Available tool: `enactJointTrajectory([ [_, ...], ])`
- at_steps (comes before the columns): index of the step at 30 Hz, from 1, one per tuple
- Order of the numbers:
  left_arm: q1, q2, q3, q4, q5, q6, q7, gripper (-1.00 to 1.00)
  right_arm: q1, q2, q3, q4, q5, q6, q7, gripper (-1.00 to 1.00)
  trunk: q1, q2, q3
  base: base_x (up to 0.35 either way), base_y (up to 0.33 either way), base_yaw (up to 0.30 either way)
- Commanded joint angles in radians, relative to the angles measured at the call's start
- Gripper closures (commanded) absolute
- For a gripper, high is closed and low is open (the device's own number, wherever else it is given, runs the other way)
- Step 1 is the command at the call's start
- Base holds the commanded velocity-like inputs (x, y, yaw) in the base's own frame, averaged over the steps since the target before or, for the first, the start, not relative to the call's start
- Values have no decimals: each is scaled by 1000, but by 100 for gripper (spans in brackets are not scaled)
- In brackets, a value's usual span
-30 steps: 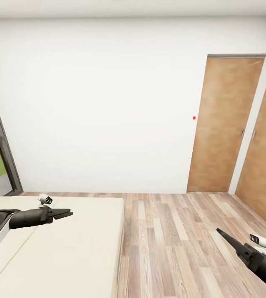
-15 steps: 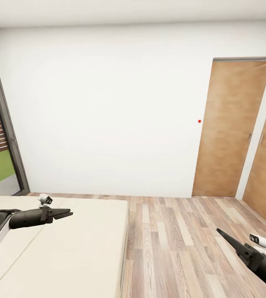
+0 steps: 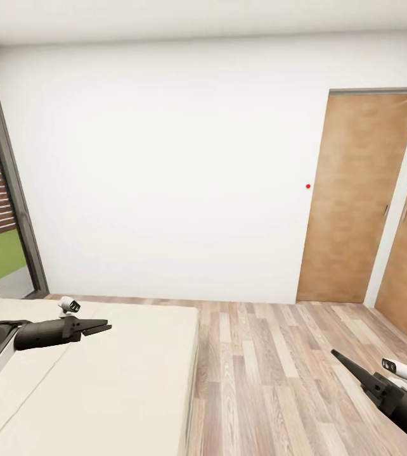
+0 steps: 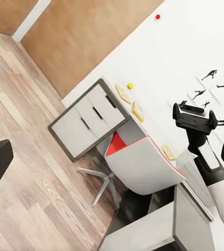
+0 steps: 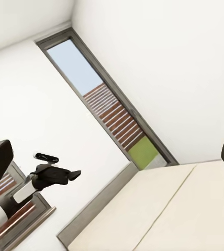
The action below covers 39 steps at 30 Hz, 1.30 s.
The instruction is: Put all the toys in the child's room - the three board games (two on the bed and one on the table), the two jigsaw puzzles on the table, and the tennis ball on the table - inside the toy box on the table in the child's room.
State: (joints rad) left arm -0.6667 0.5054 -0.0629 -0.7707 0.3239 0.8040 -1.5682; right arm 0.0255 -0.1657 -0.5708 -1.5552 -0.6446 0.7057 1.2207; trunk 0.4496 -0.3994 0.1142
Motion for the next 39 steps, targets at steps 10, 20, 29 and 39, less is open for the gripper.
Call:
enactJointTrajectory([
  [10, -1, 1, -5, 1, 5, 11, -3, -100, 1, -1, 0, 0, -6, 8, -1, -100, 0, -1, 0, 0, 0, 163],
  [20, -1, 1, -6, 2, 4, 12, -3, -100, 1, -2, 0, 0, -6, 8, -2, -100, 0, -1, 0, 0, 0, 200],
  [29, -1, 2, -4, 2, 3, 12, -3, -100, 1, -1, 0, -1, -6, 8, -3, -100, 0, -1, 0, 0, 0, 125],
  [39, -1, 2, -4, 1, 3, 12, -3, -100, 1, -2, -1, -1, -6, 8, -5, -100, 0, -1, -2, 0, 0, 19],
])
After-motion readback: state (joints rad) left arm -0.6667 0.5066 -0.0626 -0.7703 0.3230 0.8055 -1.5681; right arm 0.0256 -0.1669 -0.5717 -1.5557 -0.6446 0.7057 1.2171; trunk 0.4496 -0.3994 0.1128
